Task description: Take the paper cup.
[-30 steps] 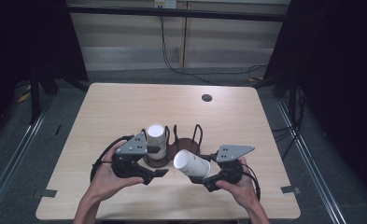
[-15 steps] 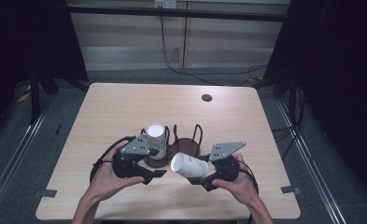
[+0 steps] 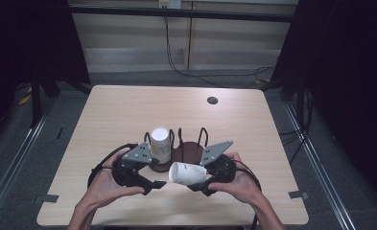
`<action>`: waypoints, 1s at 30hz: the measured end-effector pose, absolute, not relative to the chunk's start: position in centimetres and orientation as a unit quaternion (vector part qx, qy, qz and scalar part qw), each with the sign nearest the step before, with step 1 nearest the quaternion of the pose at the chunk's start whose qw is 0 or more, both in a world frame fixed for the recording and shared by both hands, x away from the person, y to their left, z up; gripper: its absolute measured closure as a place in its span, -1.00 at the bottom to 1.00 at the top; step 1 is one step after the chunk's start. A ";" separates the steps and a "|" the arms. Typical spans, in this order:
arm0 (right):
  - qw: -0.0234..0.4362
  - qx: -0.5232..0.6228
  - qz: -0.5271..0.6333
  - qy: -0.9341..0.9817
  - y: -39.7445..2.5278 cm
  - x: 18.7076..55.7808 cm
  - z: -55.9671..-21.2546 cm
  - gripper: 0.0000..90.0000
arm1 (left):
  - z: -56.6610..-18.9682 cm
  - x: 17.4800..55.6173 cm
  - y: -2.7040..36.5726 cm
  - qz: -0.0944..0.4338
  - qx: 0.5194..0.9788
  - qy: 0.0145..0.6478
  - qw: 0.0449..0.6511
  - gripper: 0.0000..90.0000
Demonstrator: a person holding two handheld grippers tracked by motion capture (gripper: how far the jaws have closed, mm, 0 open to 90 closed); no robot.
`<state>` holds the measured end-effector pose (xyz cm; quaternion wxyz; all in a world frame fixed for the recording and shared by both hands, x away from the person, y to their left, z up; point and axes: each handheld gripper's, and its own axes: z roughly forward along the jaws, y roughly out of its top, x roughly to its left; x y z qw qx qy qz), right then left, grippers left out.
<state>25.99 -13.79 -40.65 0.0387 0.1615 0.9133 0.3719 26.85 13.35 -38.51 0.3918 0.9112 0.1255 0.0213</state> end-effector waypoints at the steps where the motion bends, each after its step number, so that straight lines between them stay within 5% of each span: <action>1: 0.039 0.161 0.372 0.913 -13.8 26.0 -40.7 -0.43 | -38.5 26.9 13.3 0.021 0.911 0.125 0.392 -0.38; 8: 0.033 0.149 0.343 0.927 -12.9 26.3 -39.9 -0.43 | -38.6 26.7 13.5 0.023 0.914 0.116 0.387 -0.31; 12: 0.029 0.140 0.321 0.936 -12.4 26.5 -39.8 -0.43 | -38.9 26.6 13.4 0.019 0.919 0.111 0.378 -0.48; 30: -0.001 0.117 0.251 0.961 -9.7 26.7 -40.1 -0.42 | -39.5 26.6 13.2 0.004 0.926 0.109 0.362 -0.52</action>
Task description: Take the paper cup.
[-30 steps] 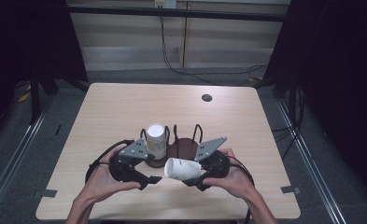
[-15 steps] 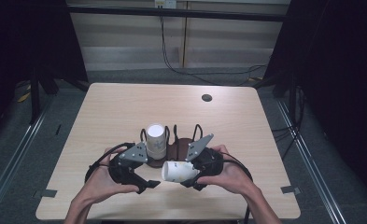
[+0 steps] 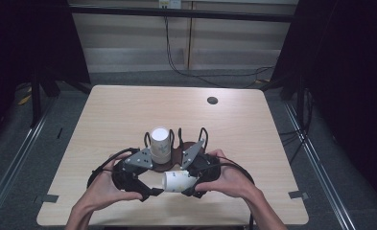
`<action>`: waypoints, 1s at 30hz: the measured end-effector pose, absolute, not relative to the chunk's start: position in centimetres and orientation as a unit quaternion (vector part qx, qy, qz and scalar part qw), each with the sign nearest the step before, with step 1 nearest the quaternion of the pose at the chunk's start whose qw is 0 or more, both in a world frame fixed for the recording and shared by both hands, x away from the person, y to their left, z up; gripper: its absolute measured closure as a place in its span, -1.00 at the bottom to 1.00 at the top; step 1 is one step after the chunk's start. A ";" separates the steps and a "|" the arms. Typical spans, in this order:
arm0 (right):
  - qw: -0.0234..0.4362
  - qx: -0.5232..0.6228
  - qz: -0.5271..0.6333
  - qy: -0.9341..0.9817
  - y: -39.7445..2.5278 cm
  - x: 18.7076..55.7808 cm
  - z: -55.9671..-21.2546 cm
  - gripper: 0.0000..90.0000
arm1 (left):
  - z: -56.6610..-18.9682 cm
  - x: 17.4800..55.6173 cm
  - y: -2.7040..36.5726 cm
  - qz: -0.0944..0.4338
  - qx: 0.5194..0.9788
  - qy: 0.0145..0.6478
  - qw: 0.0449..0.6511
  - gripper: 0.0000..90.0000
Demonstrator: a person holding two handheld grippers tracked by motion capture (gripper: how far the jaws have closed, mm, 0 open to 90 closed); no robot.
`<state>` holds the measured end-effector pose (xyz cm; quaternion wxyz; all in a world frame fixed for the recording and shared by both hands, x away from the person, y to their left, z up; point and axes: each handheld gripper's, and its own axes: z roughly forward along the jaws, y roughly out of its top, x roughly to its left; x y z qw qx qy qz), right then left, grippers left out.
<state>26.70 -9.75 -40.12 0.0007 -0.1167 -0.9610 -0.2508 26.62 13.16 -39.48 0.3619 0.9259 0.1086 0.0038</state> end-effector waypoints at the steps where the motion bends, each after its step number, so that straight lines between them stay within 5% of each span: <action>1: 0.002 -0.113 -0.250 -0.962 -9.6 26.7 -40.2 -0.42 | -39.5 26.7 13.1 0.001 0.926 0.108 0.362 -0.52; 19: 0.006 -0.107 -0.232 -0.967 -8.6 26.6 -40.8 -0.42 | -40.3 26.6 12.0 -0.033 0.934 0.089 0.345 -0.45; 30: 0.004 -0.096 -0.230 -0.968 -7.5 26.3 -40.7 -0.41 | -41.1 26.8 11.6 -0.055 0.935 0.077 0.341 -0.22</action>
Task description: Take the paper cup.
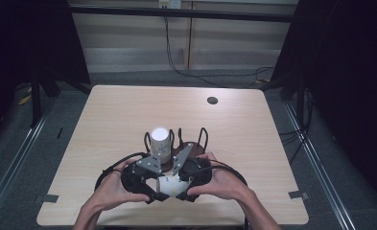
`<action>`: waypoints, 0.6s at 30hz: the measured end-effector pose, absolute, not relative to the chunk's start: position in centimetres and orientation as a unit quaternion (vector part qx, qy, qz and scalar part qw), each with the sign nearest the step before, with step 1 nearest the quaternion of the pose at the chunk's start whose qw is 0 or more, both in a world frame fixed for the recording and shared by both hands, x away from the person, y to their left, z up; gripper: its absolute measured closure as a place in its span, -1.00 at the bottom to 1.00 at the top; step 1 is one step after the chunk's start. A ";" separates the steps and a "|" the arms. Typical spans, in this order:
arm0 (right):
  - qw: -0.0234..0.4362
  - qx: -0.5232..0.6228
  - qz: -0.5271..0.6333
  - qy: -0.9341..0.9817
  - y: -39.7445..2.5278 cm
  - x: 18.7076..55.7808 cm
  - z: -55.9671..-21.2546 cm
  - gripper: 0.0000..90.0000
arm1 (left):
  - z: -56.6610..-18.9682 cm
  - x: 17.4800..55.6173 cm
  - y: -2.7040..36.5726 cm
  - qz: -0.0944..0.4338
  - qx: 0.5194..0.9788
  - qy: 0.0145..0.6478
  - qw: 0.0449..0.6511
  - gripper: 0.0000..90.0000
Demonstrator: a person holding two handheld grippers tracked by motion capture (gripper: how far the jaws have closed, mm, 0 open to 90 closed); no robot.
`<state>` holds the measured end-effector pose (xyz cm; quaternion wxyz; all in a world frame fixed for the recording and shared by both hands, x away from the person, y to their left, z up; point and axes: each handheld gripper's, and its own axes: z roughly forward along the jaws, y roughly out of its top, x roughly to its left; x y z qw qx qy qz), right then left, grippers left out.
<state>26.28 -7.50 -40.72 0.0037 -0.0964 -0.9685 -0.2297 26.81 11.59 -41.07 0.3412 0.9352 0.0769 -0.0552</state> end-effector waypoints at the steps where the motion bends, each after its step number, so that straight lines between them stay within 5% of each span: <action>1: 0.002 -0.095 -0.231 -0.968 -7.4 26.2 -40.6 -0.41 | -41.0 26.8 11.6 -0.056 0.934 0.078 0.343 -0.23; 18: -0.006 -0.092 -0.239 -0.967 -7.2 26.2 -40.8 -0.47 | -41.1 26.9 11.8 -0.056 0.934 0.085 0.342 -0.17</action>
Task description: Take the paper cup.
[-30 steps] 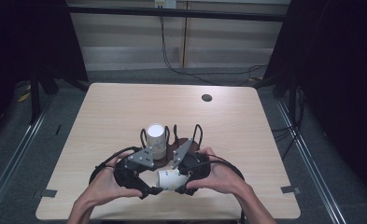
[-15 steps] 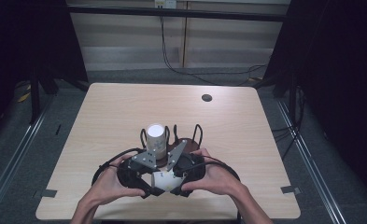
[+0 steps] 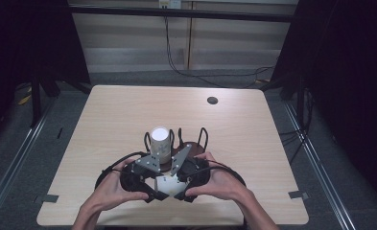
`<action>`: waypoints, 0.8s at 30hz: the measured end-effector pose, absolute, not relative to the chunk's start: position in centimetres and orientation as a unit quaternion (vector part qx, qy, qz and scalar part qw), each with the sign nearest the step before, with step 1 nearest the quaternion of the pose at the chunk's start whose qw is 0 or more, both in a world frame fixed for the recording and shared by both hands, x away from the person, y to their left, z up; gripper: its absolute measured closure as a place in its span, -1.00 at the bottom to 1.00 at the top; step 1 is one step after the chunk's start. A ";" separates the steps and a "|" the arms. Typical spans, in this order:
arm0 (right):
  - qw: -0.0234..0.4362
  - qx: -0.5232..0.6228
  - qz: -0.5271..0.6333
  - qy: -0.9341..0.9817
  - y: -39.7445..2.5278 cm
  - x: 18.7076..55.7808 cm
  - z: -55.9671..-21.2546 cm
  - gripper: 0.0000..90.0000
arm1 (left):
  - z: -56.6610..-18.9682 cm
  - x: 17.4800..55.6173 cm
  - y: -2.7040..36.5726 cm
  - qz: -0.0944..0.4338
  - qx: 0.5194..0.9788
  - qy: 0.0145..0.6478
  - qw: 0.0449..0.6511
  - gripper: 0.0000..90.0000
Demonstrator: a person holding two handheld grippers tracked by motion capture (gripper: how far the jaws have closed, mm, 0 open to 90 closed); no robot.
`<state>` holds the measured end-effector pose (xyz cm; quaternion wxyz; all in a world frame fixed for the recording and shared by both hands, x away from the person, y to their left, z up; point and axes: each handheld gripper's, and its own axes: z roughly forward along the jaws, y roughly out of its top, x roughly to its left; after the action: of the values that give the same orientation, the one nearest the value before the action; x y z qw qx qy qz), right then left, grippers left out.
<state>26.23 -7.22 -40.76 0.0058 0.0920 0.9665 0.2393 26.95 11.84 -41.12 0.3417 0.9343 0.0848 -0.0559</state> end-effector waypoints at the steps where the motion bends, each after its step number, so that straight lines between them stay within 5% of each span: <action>1: 0.006 0.092 0.247 0.965 -7.3 26.2 -40.7 -0.51 | -41.0 26.9 11.9 -0.054 0.934 0.087 0.343 -0.17; 5: 0.015 0.093 0.252 0.963 -7.6 26.3 -40.7 -0.69 | -40.7 26.7 12.0 -0.048 0.935 0.094 0.339 -0.17; 24: 0.026 0.145 0.319 0.936 -12.6 26.1 -41.6 -0.69 | -39.9 27.1 12.5 -0.032 0.913 0.103 0.393 -0.18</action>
<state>26.10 -12.56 -41.60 0.0264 0.1450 0.9362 0.3191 27.10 12.45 -39.85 0.3932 0.9131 0.1030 -0.0323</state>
